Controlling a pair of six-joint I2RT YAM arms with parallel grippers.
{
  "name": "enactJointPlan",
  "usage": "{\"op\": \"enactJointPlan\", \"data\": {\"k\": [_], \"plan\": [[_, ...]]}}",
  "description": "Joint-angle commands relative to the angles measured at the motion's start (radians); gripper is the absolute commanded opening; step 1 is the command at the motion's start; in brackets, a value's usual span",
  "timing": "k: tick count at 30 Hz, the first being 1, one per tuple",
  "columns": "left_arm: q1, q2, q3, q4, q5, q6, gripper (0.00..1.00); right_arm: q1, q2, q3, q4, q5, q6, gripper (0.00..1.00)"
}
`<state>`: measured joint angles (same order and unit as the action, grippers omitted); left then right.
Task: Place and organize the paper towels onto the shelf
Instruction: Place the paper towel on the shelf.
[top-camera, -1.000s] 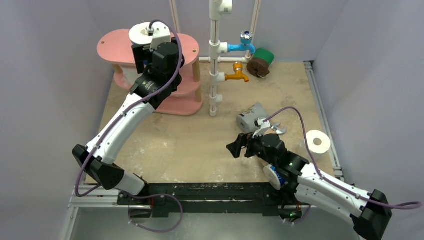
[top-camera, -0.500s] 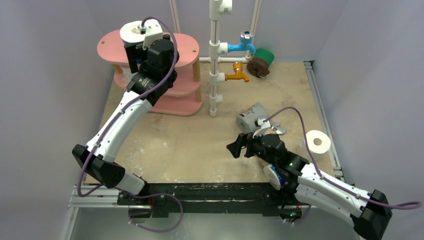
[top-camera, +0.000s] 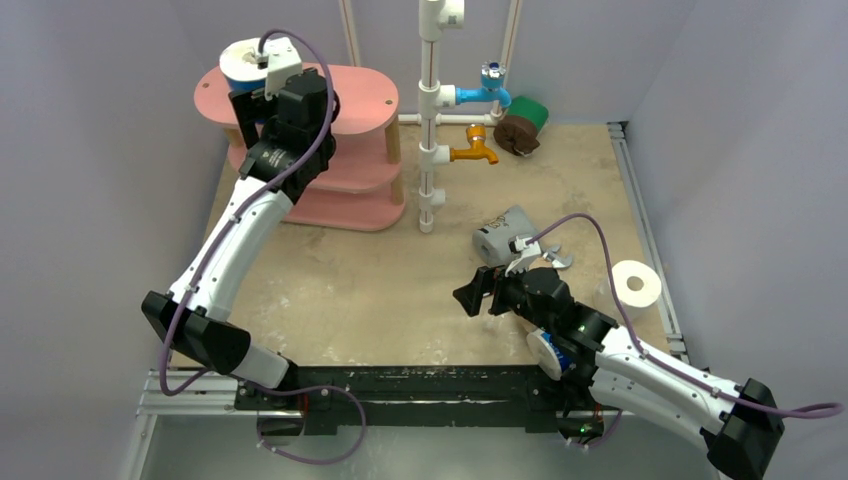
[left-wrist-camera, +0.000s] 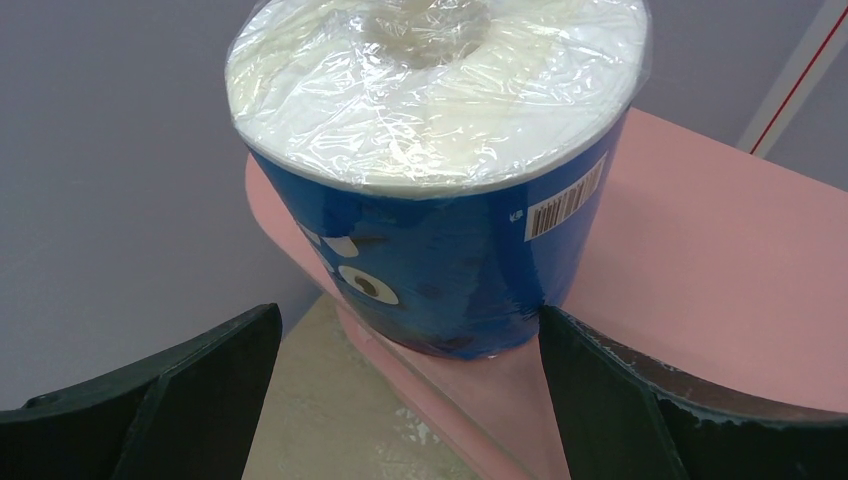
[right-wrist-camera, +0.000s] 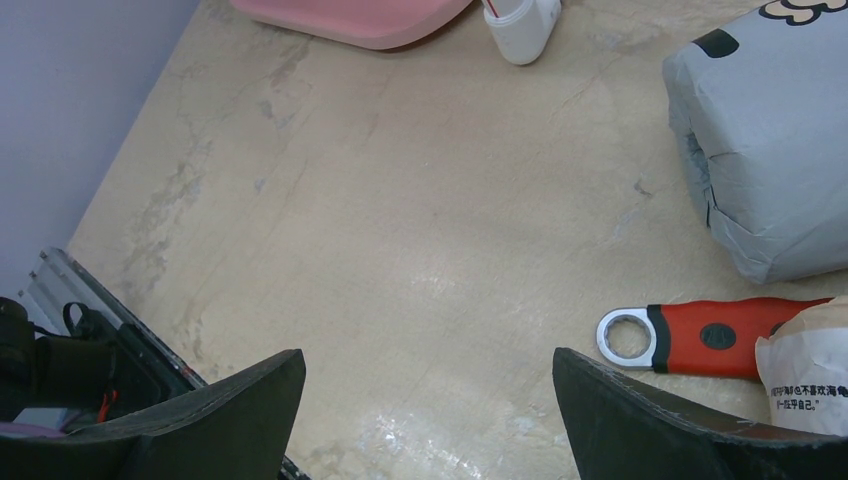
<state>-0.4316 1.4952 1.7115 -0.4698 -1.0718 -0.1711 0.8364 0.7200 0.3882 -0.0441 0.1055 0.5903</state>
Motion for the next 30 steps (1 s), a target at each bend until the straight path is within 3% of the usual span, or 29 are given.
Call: {"op": "enactJointPlan", "data": {"k": [1, 30], "plan": [[0.041, -0.027, 0.044, -0.023, 0.014, -0.030, 1.00, -0.003, 0.009, 0.006, 0.033, 0.004, -0.008, 0.97], [0.117, -0.014, 0.068, -0.066, 0.037, -0.061, 1.00, -0.004, 0.033, 0.011, 0.033, 0.013, -0.010, 0.97]]}}
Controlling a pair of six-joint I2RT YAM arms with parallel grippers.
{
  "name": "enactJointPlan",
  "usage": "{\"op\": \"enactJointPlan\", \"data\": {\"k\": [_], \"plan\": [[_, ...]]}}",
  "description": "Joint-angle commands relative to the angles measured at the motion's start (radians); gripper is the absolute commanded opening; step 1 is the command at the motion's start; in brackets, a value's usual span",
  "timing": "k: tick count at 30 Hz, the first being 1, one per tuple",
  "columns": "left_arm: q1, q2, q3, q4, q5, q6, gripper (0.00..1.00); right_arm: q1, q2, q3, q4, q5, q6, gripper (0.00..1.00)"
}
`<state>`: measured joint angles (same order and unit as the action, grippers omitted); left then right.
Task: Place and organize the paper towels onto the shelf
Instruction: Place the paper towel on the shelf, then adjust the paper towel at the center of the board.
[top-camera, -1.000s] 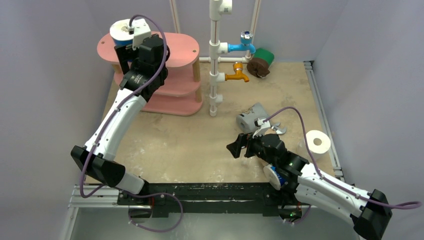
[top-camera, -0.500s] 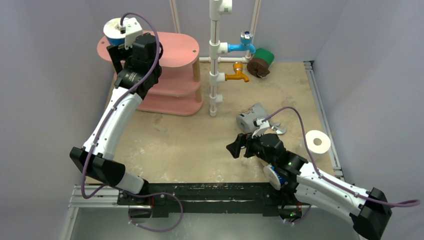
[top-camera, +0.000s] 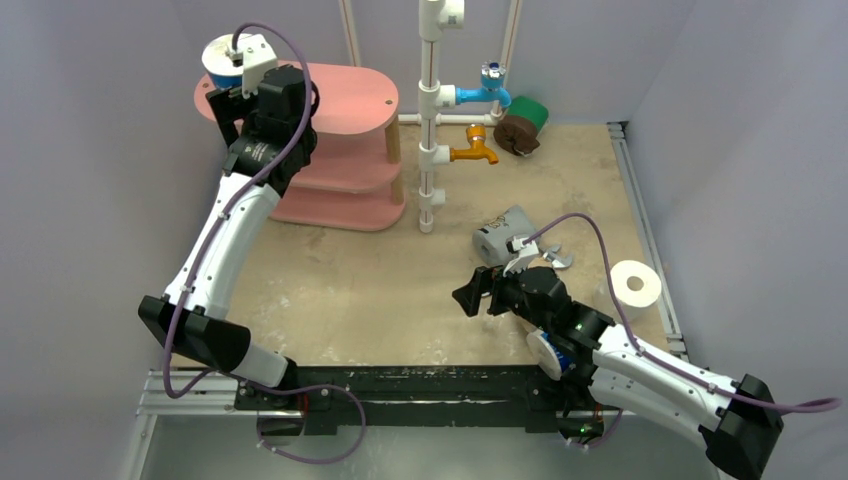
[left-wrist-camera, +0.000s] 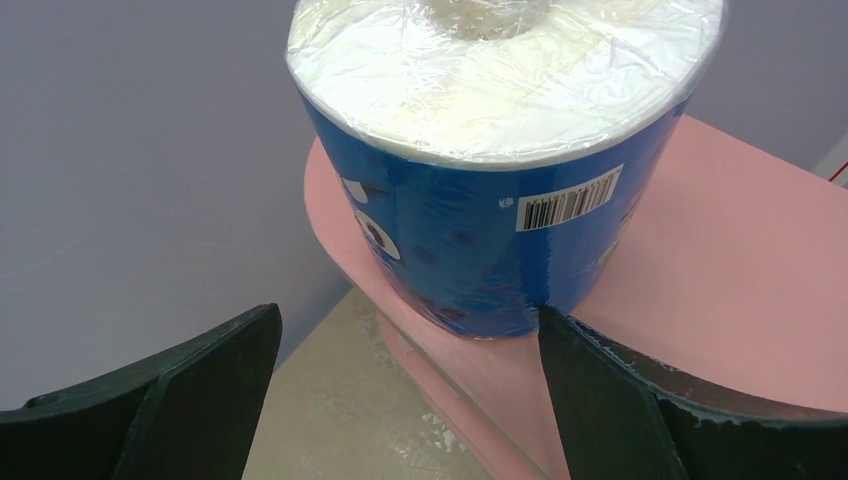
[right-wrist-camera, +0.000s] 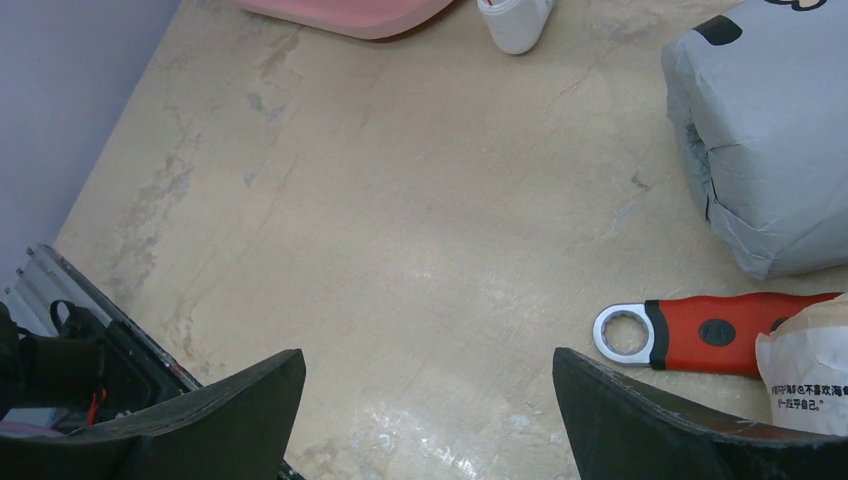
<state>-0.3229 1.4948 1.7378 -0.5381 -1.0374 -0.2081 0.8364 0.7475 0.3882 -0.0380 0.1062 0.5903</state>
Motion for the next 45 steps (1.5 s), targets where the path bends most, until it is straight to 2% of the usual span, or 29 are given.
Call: {"op": "enactJointPlan", "data": {"k": [1, 8, 14, 16, 20, 25, 28, 31, 35, 38, 41, 45], "plan": [[0.008, -0.015, 0.040, -0.002, 0.003, -0.028, 1.00, -0.004, 0.006, 0.012, 0.027, 0.012, -0.009, 0.97], [0.000, -0.082, 0.046, -0.117, 0.027, -0.125, 1.00, -0.003, 0.004, 0.011, 0.028, 0.011, -0.011, 0.97], [-0.041, -0.249, -0.053, -0.183, 0.028, -0.188, 1.00, -0.003, 0.004, 0.012, 0.033, 0.004, -0.011, 0.97], [-0.054, -0.332, -0.127, -0.208, 0.035, -0.228, 1.00, -0.004, 0.000, 0.011, 0.033, 0.003, -0.011, 0.97], [-0.070, -0.491, -0.235, -0.262, 0.133, -0.275, 1.00, -0.003, -0.016, 0.007, 0.033, -0.003, -0.010, 0.97], [-0.100, -0.538, -0.232, -0.500, 0.281, -0.354, 1.00, -0.004, -0.029, 0.007, 0.029, 0.001, -0.008, 0.97], [-0.179, -0.544, -0.271, -0.588, 0.294, -0.398, 1.00, -0.004, -0.042, 0.005, 0.022, 0.023, 0.000, 0.97], [-0.314, -0.565, -0.363, -0.596, 0.262, -0.469, 1.00, -0.003, -0.054, 0.007, 0.001, 0.062, 0.013, 0.97], [-0.496, -0.512, -0.435, -0.661, 0.204, -0.612, 1.00, -0.004, -0.059, 0.019, -0.031, 0.111, 0.032, 0.97], [-0.592, -0.471, -0.457, -0.726, 0.156, -0.746, 1.00, -0.004, -0.065, 0.031, -0.069, 0.147, 0.063, 0.97], [-0.605, -0.513, -0.544, -0.646, 0.224, -0.798, 1.00, -0.003, -0.076, 0.051, -0.128, 0.217, 0.115, 0.97], [-0.605, -0.701, -0.804, -0.311, 0.364, -0.736, 1.00, -0.003, -0.084, 0.105, -0.229, 0.343, 0.171, 0.97]]}}
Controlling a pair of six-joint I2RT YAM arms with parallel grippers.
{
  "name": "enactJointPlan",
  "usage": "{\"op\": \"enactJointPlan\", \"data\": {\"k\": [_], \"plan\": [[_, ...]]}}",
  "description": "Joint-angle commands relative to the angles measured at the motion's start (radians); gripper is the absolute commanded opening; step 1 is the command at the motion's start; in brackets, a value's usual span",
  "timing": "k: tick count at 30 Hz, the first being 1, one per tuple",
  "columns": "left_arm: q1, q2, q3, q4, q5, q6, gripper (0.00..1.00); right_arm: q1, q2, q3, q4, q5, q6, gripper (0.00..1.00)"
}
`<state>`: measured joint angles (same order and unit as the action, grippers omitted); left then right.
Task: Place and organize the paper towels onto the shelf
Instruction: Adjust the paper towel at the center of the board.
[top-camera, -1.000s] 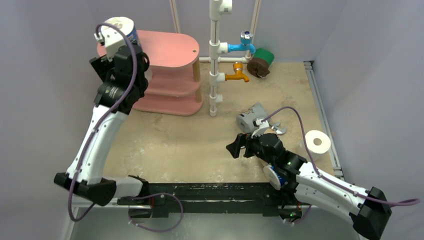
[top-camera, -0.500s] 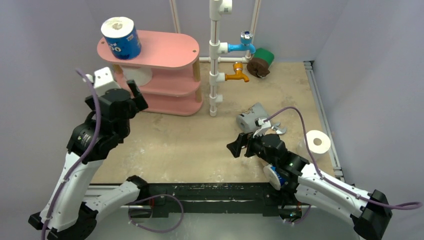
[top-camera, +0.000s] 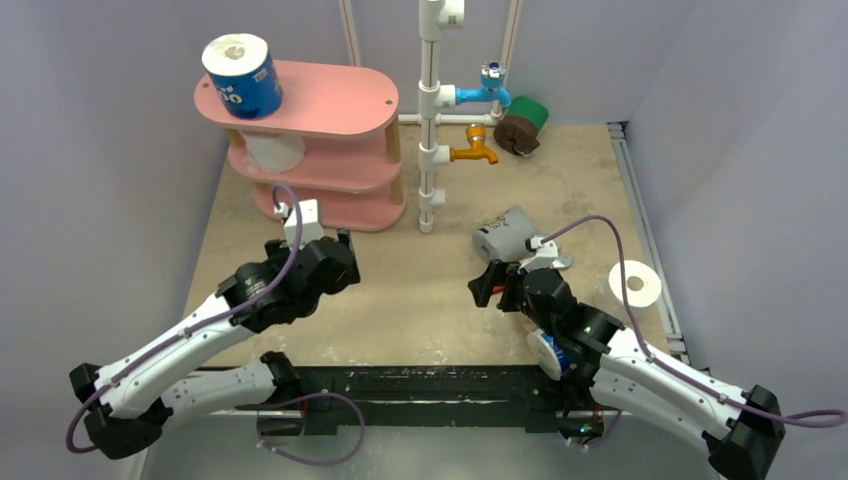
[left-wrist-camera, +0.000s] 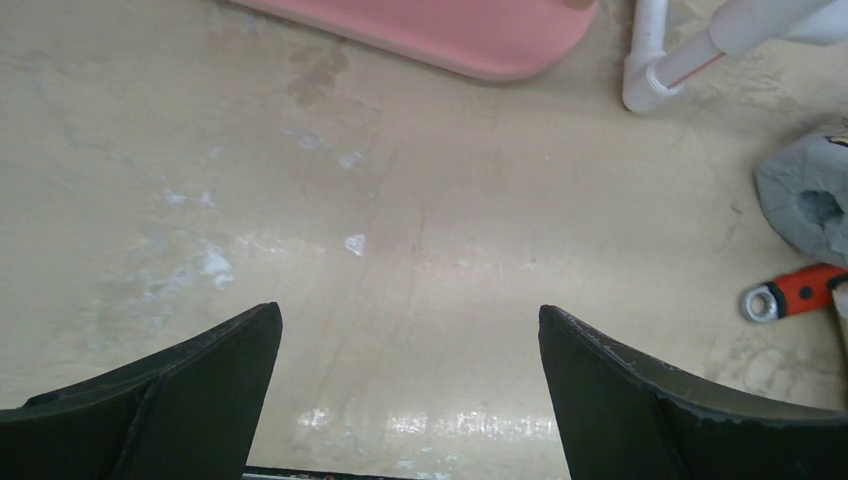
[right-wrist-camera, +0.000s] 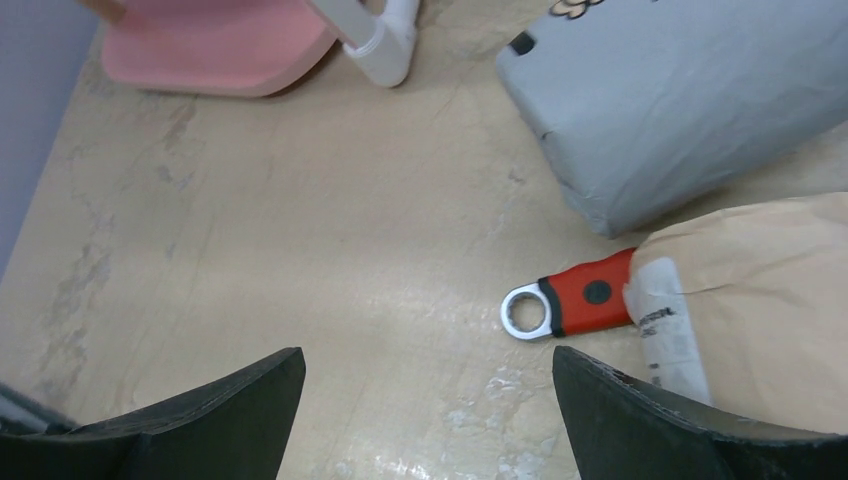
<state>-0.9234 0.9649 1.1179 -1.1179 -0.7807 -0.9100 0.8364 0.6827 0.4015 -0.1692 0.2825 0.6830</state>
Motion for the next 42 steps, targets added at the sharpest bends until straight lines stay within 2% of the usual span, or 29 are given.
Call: {"op": "enactJointPlan", "data": {"k": [1, 6, 12, 20, 23, 25, 31, 39, 42], "plan": [[-0.005, -0.218, -0.250, 0.340, 0.131, -0.045, 1.00, -0.004, -0.018, 0.112, -0.133, 0.193, 0.086, 0.97], [-0.003, -0.402, -0.525, 0.590, 0.224, -0.178, 1.00, -0.009, -0.003, 0.212, -0.226, 0.307, 0.088, 0.97], [-0.004, -0.470, -0.711, 0.838, 0.376, -0.149, 0.99, -0.095, 0.059, 0.289, -0.240, 0.339, 0.090, 0.96], [-0.003, -0.386, -0.734, 1.038, 0.530, -0.087, 0.99, -0.386, 0.199, 0.337, -0.099, 0.129, 0.084, 0.94], [-0.005, -0.409, -0.787, 1.204, 0.605, -0.066, 1.00, -0.483, 0.282, 0.336, -0.009, 0.012, 0.091, 0.93], [-0.003, -0.440, -0.830, 1.275, 0.623, -0.071, 1.00, -0.509, 0.319, 0.325, 0.063, -0.013, 0.094, 0.93], [-0.004, -0.489, -0.851, 1.201, 0.586, -0.072, 1.00, -0.522, 0.467, 0.341, 0.228, 0.011, 0.081, 0.93], [-0.003, -0.522, -0.844, 1.120, 0.547, -0.058, 1.00, -0.549, 0.637, 0.387, 0.273, 0.068, 0.024, 0.93], [-0.003, -0.526, -0.846, 1.068, 0.531, -0.056, 1.00, -0.557, 0.696, 0.406, 0.284, 0.025, -0.001, 0.92]]}}
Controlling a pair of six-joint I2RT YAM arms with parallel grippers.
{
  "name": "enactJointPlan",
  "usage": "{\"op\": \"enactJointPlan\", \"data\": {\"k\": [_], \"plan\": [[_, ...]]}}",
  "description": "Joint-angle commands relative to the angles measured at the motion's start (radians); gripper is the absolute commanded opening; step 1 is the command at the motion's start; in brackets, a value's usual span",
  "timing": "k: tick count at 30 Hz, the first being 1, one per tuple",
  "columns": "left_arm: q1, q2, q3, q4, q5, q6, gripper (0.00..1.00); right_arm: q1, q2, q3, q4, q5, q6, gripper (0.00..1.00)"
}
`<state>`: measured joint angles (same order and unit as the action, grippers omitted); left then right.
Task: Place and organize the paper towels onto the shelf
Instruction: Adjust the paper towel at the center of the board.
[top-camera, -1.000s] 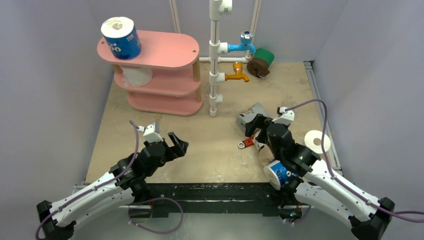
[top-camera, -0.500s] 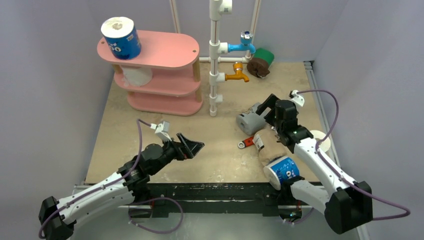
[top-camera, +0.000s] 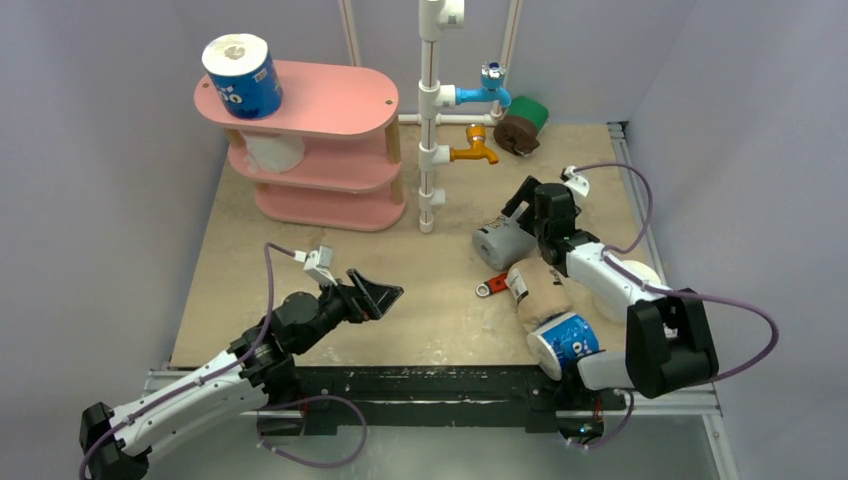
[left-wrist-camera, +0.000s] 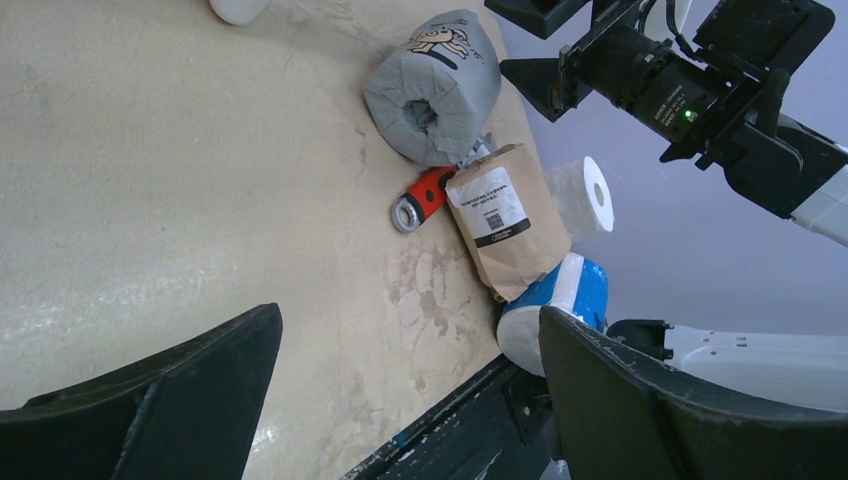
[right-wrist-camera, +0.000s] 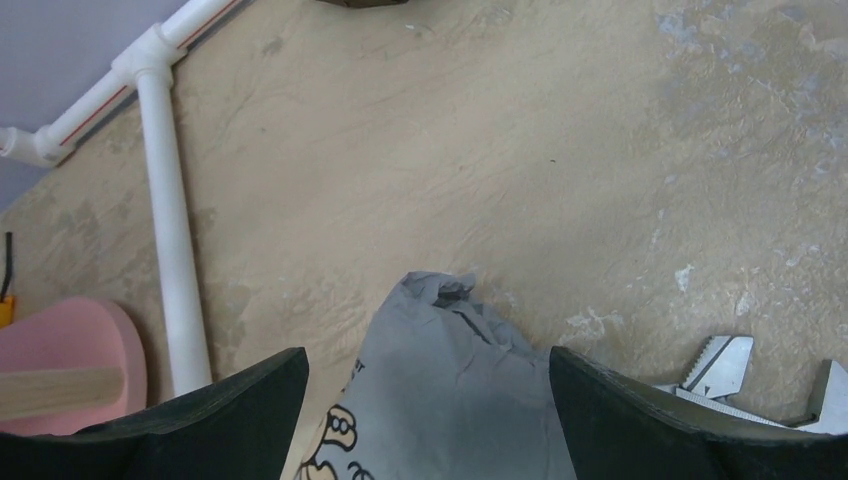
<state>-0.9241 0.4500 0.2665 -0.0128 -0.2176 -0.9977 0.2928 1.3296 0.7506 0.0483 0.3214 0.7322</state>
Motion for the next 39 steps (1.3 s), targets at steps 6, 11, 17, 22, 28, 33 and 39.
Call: {"op": "enactJointPlan", "data": {"k": [6, 11, 17, 22, 28, 33, 39], "plan": [[-0.003, 0.003, 0.013, -0.045, -0.036, 0.043, 1.00, -0.011, 0.120, 0.061, 0.090, -0.097, -0.079, 0.87], [-0.002, 0.018, 0.020, -0.050, -0.045, 0.053, 1.00, 0.013, 0.117, 0.029, 0.103, -0.145, -0.088, 0.84], [-0.002, 0.039, 0.024, -0.050, -0.048, 0.050, 0.99, 0.097, 0.070, -0.018, 0.083, -0.136, -0.076, 0.82], [-0.002, 0.060, 0.025, -0.050, -0.058, 0.040, 0.99, 0.167, -0.008, -0.089, 0.078, -0.138, -0.008, 0.82], [-0.002, 0.085, 0.024, -0.054, -0.073, 0.030, 0.99, 0.239, -0.090, -0.143, 0.056, -0.139, 0.047, 0.81], [-0.002, 0.126, 0.043, -0.047, -0.088, 0.045, 0.99, 0.248, -0.158, -0.172, 0.029, -0.152, 0.047, 0.82], [-0.002, 0.178, 0.084, -0.039, -0.079, 0.052, 0.98, 0.190, -0.227, -0.218, 0.039, -0.195, 0.039, 0.84]]}}
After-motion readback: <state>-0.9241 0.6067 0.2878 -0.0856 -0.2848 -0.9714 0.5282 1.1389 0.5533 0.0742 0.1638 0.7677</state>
